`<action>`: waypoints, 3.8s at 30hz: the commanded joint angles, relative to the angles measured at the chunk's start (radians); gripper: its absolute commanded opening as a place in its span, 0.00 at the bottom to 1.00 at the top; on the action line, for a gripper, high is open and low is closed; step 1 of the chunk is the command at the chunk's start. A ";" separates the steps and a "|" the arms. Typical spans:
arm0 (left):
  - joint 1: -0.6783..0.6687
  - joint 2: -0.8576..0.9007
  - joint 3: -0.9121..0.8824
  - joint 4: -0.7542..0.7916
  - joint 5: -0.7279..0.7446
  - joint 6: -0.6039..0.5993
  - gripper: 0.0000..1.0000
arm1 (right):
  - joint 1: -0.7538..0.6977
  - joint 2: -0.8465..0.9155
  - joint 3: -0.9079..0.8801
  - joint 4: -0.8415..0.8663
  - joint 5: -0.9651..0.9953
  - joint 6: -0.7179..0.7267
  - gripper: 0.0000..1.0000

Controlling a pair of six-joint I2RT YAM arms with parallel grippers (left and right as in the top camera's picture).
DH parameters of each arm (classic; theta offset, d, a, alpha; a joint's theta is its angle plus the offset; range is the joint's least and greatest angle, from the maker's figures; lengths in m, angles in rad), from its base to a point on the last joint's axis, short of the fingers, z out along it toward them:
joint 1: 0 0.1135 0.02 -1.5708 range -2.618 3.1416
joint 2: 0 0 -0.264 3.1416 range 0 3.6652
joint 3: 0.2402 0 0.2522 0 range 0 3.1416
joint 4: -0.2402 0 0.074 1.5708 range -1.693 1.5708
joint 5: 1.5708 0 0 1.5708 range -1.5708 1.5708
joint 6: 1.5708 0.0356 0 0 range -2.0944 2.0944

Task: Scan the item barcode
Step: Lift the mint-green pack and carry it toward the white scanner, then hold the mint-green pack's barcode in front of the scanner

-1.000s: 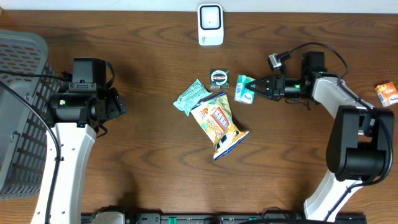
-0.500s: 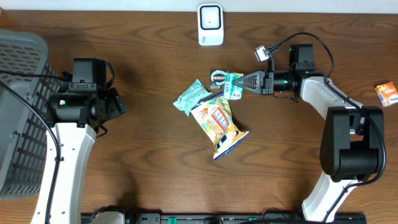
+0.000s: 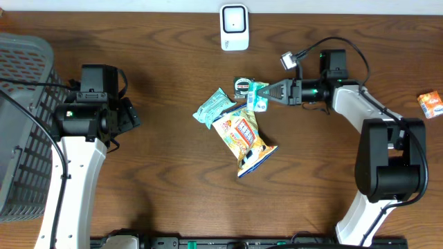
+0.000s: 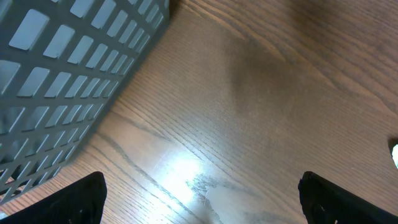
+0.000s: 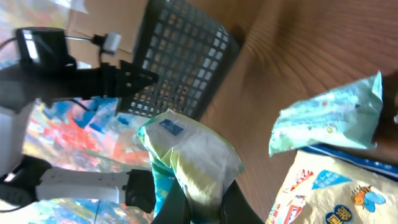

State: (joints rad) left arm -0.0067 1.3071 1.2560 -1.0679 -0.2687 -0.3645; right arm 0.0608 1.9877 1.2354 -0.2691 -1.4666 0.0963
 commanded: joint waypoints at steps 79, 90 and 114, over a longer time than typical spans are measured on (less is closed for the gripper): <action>0.004 0.001 0.003 -0.003 -0.021 0.009 0.98 | 0.368 -0.192 0.384 -0.077 1.597 -0.124 0.01; 0.004 0.001 0.003 -0.003 -0.021 0.009 0.98 | 0.364 0.273 1.075 -0.379 1.715 -0.331 0.01; 0.004 0.001 0.003 -0.003 -0.021 0.009 0.98 | 0.381 0.554 1.122 -0.080 1.770 -0.661 0.01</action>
State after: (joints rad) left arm -0.0067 1.3071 1.2560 -1.0679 -0.2691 -0.3645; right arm 0.4316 2.5202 2.3329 -0.3458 0.3107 -0.5583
